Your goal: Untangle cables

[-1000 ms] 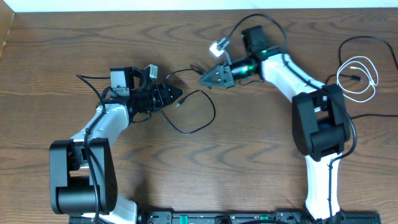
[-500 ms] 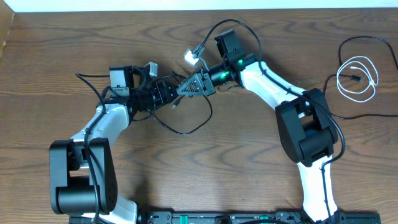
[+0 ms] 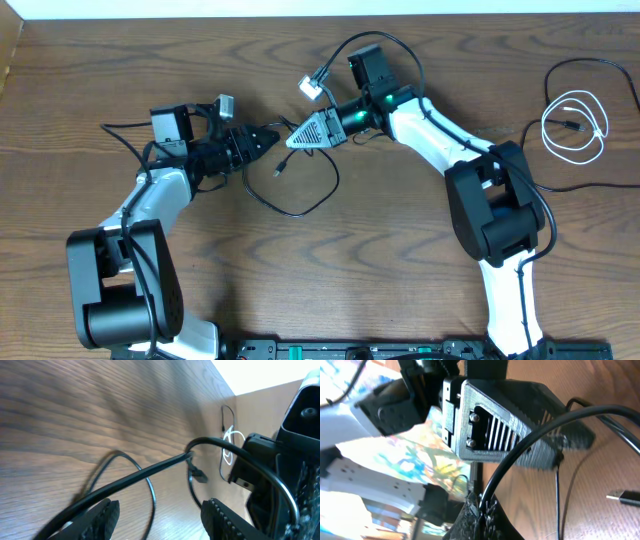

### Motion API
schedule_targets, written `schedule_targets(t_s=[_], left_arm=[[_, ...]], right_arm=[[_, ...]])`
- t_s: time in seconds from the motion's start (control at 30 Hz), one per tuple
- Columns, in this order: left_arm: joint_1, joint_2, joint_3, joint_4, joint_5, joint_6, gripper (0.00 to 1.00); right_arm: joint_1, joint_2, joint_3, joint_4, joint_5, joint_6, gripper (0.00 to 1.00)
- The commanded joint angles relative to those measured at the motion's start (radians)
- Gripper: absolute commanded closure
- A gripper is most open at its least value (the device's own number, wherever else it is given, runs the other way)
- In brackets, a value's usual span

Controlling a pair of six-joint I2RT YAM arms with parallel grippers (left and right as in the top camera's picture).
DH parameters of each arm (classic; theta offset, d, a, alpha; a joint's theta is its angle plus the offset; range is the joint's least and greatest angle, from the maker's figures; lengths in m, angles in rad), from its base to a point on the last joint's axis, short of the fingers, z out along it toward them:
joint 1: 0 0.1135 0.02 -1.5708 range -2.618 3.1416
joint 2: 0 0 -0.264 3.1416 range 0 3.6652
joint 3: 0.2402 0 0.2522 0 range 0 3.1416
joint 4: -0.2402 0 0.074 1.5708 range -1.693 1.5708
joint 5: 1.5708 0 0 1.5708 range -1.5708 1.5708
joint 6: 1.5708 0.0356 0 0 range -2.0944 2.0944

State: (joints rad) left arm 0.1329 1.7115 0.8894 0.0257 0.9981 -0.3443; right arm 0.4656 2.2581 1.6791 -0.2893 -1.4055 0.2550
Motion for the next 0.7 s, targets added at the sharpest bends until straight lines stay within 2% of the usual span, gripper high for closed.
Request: schedule_targets(t_s=[0.0, 0.27, 0.37, 0.43, 0.6, 0.67], left_arm=[[0.008, 0.009, 0.003, -0.003, -0.032, -0.006, 0.41], [0.008, 0.009, 0.003, 0.0, -0.031, -0.011, 0.41], [0.008, 0.009, 0.003, 0.015, -0.032, -0.051, 0.41], [0.008, 0.009, 0.003, 0.037, -0.037, -0.143, 0.41], [0.0, 0.009, 0.003, 0.039, -0.171, -0.504, 0.41], [-0.006, 0.009, 0.003, 0.036, -0.216, -0.589, 0.41]], right_arm=[[-0.008, 0.01, -0.004, 0.024, -0.02, 0.156, 0.99], [0.01, 0.01, -0.005, 0.032, 0.026, 0.148, 0.99], [0.024, 0.01, -0.005, 0.032, 0.022, 0.129, 0.99], [0.034, 0.01, -0.005, 0.032, 0.021, 0.121, 0.99], [0.046, 0.01, -0.005, 0.032, -0.01, 0.079, 0.99], [0.046, 0.01, -0.005, 0.032, -0.034, 0.066, 0.99]])
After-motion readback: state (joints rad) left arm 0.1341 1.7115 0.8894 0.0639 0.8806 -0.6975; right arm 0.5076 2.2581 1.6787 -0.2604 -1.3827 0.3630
